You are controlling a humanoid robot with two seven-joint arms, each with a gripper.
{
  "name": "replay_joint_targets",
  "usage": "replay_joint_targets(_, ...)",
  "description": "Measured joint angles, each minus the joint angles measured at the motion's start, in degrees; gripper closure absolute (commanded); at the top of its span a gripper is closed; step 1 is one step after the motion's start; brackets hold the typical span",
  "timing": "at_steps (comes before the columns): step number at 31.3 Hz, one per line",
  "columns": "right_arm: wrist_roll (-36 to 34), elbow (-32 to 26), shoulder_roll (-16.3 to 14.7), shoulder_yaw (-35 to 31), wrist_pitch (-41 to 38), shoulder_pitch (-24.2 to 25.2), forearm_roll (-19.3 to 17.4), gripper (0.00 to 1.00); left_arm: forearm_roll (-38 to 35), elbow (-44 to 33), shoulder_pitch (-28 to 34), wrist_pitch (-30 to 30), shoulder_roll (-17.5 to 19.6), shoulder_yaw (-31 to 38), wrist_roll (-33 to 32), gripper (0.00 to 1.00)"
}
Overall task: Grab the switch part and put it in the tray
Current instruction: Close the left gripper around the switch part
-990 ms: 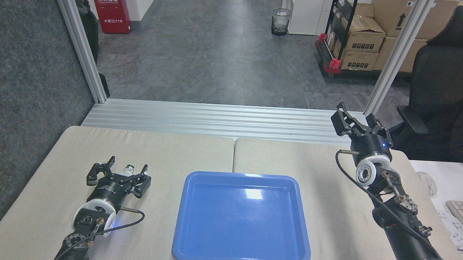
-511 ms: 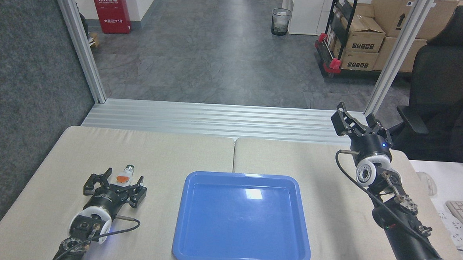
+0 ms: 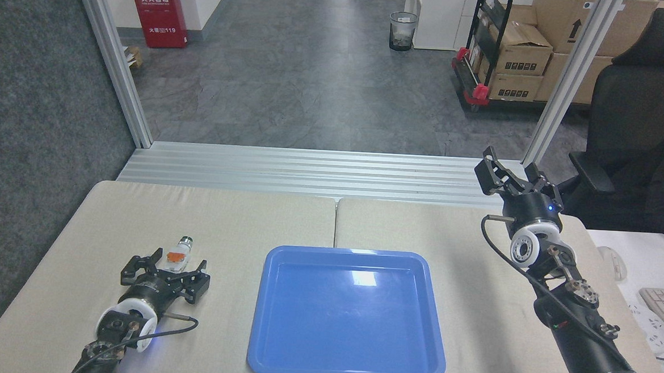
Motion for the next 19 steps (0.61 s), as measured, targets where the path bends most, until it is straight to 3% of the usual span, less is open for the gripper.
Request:
replay_joint_targets(9, 0.0, 0.0, 0.0, 0.0, 0.0, 0.0, 0.0, 0.01, 1.0, 0.9, -0.2, -0.4, 0.1, -0.1, -0.1, 0.00)
replay_joint_targets(14, 0.0, 0.0, 0.0, 0.0, 0.0, 0.0, 0.0, 0.01, 1.3, 1.3, -0.3, -0.4, 0.1, -0.1, -0.1, 0.07)
replay_joint_targets(19, 0.0, 0.0, 0.0, 0.0, 0.0, 0.0, 0.0, 0.01, 1.3, 1.6, -0.6, -0.4, 0.1, -0.2, -0.1, 0.07)
